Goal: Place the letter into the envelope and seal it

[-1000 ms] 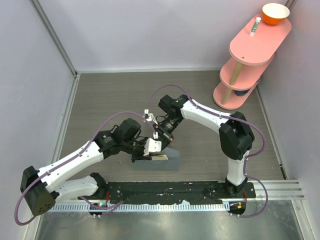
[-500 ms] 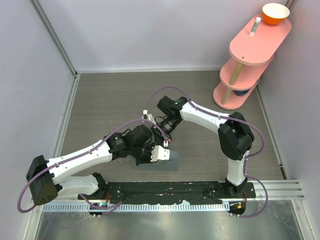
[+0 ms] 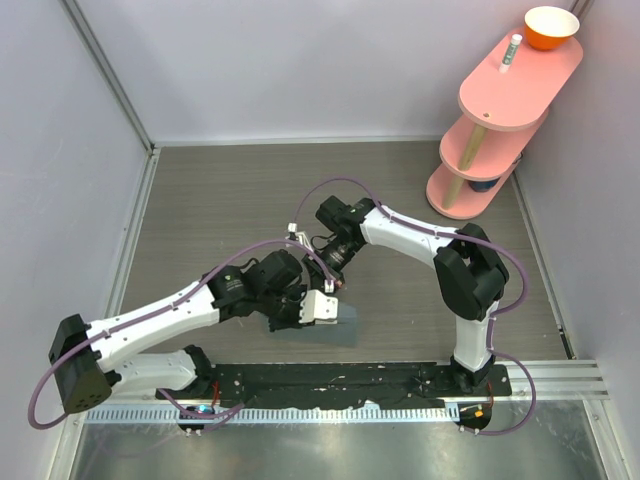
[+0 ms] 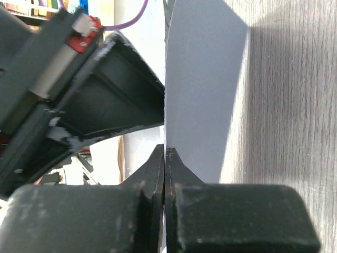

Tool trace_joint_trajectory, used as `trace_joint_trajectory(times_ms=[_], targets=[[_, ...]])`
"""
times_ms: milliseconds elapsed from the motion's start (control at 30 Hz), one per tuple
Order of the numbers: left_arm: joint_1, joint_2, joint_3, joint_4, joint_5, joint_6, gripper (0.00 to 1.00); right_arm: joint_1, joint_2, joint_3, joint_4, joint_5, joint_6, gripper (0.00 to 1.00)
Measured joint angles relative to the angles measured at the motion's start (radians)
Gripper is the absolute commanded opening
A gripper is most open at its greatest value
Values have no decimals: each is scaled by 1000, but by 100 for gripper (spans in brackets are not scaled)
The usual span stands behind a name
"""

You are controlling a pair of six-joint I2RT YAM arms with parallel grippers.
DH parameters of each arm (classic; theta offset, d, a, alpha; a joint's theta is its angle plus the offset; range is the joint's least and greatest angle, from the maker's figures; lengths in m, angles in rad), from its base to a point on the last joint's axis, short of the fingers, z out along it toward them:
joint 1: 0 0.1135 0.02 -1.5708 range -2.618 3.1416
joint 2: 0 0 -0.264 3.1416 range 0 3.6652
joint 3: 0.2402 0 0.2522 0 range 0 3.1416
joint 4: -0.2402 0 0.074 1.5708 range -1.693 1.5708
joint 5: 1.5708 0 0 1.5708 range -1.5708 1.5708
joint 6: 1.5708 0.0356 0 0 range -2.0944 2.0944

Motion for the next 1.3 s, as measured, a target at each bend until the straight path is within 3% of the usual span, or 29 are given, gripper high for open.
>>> trace_joint_trajectory(times_ms=[433,867,1300], targets=[[0,-20,66,-32,1,-2,29,0,0,-11,0,3,-2,1],[0,-6,-13,6,-6,37,1,0,-5,-11,1,5,-2,1],[-19,21,-19,41,-7,16,1,0,-5,-11,0,17,-2,1]])
